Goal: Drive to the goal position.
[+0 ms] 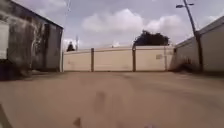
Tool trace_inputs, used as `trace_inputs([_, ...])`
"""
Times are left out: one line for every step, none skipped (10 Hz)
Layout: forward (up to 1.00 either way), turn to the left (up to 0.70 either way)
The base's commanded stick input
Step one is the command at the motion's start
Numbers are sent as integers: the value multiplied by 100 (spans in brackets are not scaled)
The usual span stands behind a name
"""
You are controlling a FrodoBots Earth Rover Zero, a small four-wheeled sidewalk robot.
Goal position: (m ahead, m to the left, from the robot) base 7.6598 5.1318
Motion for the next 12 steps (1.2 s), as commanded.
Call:
trace_inputs([70, 0])
trace_inputs([70, 0])
trace_inputs([70, 0])
trace_inputs([70, 0])
trace_inputs([70, 0])
trace_inputs([70, 0])
trace_inputs([70, 0])
trace_inputs([70, 0])
trace_inputs([70, 0])
trace_inputs([70, 0])
trace_inputs([70, 0])
trace_inputs([70, 0])
